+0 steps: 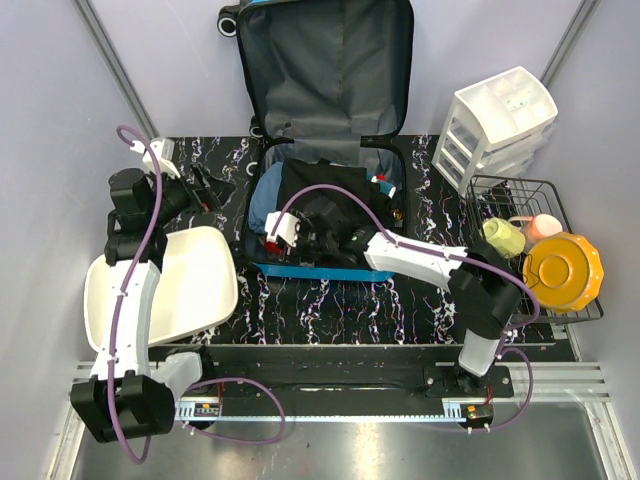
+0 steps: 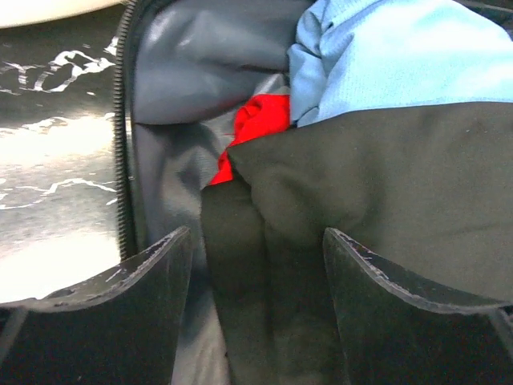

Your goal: Open, take out, and arrange the luggage

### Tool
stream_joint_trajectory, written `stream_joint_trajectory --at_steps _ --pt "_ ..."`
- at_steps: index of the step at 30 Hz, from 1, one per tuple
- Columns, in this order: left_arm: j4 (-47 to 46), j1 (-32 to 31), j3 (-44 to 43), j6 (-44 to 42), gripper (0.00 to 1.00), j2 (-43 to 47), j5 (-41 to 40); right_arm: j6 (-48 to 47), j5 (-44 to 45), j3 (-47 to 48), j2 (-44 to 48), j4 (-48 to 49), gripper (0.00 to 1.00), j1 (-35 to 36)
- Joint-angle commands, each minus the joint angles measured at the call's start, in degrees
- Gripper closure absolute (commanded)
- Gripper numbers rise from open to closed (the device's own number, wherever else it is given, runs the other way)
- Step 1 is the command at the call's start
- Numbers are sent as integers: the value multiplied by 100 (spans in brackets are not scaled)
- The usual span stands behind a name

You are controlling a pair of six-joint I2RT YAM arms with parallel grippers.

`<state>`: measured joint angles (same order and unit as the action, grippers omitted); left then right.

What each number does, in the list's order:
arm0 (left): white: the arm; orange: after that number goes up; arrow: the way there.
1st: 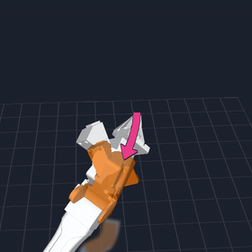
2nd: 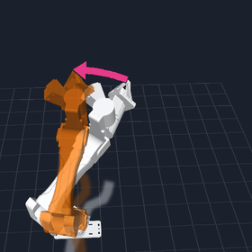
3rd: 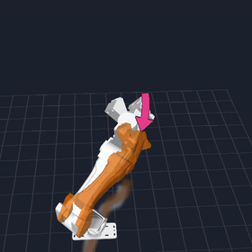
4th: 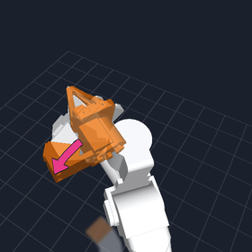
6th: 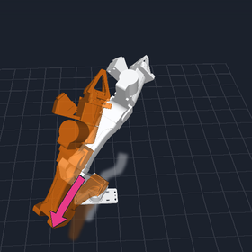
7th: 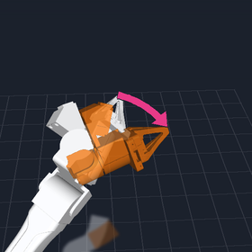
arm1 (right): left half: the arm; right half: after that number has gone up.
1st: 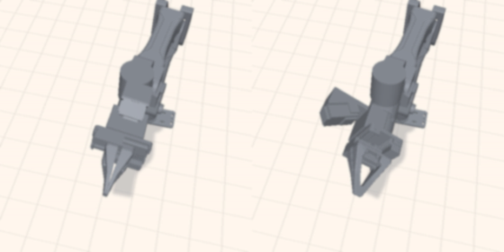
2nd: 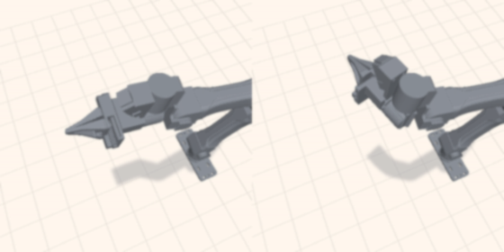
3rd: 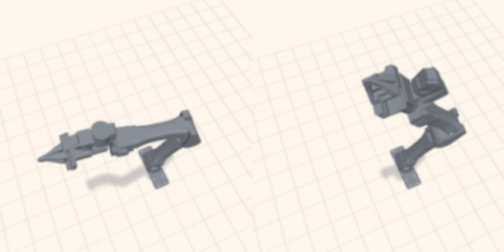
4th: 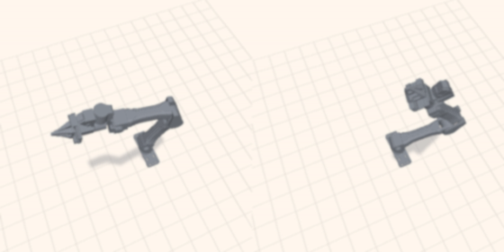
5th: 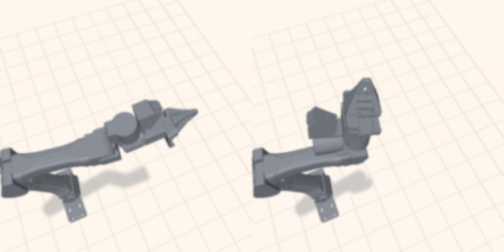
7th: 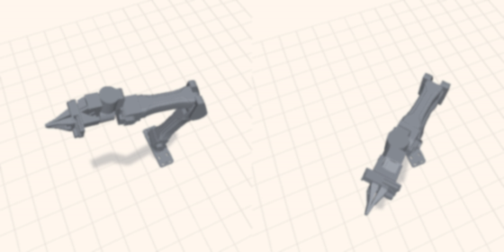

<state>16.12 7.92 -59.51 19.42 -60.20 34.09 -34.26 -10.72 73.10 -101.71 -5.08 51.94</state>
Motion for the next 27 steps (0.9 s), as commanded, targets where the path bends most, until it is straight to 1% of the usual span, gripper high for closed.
stream_joint_trajectory --at_steps 1,2,4,6,7,9,10,11,12,15,18,22,23,24,27 --pt "-171 -1 62 -97 1 1 -191 -782 772 -41 -270 699 25 149" --pt "-144 -1 62 -88 1 -17 -209 -888 930 -111 -322 745 26 158" --pt "-109 -1 79 -88 1 -96 -235 -1143 1045 -164 -428 937 32 167" --pt "-109 7 97 -53 1 -149 -244 -1258 1449 -270 -429 1157 43 167" --pt "-144 7 123 9 1 -210 -245 -1267 1572 -287 -411 1333 56 167" --pt "-188 -1 176 140 4 -263 -227 -1110 1827 -200 -245 1361 73 158" --pt "-206 -1 246 298 5 -333 -131 -1031 1880 -174 -183 1396 92 158" --pt "-232 -10 299 395 5 -369 -69 -960 1881 -139 -87 1405 98 132" --pt "-293 -54 360 500 5 -413 1 -812 1863 -138 114 1431 100 132" --pt "-512 -246 580 1123 2 -562 221 -399 1732 -235 545 1606 100 53" --pt "-767 -510 624 1432 1 -808 414 -47 1494 -384 950 1765 100 -78" --pt "-1225 -766 563 2160 1 -1211 608 156 1248 -682 1293 2133 100 -237" --pt "-1295 -766 537 2267 1 -1291 652 183 1187 -796 1346 2204 100 -255" --pt "-1435 -975 510 2425 1 -1362 687 218 1152 -850 1460 2239 100 -272" --pt "-1594 -1222 326 2627 1 -1678 740 305 1090 -982 1627 2318 100 -342"
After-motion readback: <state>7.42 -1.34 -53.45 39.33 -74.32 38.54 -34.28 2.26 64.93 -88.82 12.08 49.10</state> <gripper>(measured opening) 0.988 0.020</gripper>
